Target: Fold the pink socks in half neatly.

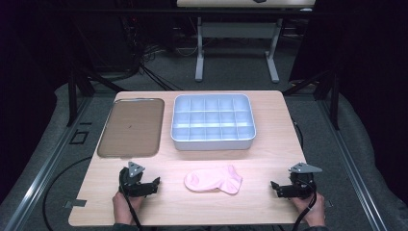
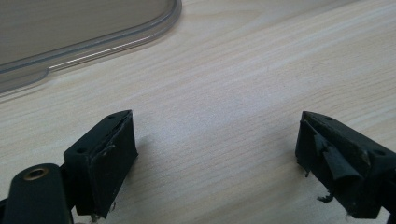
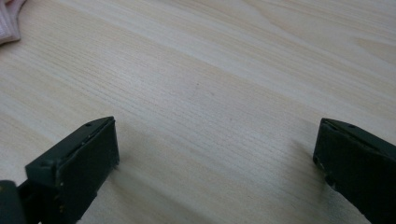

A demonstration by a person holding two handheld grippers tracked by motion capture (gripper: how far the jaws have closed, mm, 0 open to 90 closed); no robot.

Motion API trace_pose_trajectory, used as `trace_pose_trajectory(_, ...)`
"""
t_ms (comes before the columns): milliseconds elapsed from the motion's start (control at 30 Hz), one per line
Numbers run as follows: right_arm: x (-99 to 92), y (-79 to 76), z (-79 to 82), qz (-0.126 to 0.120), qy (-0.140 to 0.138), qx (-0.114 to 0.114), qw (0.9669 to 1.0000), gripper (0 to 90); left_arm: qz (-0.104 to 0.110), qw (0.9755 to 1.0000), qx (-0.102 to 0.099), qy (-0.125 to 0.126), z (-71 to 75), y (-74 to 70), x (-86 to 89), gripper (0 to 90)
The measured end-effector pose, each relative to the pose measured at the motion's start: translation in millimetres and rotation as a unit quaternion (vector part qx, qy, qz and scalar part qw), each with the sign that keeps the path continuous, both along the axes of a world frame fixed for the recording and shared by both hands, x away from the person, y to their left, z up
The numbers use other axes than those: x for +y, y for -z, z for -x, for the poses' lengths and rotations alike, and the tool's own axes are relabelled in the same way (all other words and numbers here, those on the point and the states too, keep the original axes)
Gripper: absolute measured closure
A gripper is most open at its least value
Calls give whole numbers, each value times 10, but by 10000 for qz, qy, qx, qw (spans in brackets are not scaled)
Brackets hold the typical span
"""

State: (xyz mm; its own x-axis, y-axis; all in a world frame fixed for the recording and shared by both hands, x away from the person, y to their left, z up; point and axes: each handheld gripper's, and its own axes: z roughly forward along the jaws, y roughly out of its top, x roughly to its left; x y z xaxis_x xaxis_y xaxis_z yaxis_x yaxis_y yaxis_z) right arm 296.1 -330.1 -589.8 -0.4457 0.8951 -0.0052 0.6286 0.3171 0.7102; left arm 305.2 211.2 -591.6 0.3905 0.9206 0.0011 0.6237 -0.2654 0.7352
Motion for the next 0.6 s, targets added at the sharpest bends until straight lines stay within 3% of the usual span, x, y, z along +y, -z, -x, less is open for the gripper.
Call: trace_pose_trajectory(600,3,-6,-15,-11,134,66,9999,0,-44,10000,-19,-14,2,-2,-5,119)
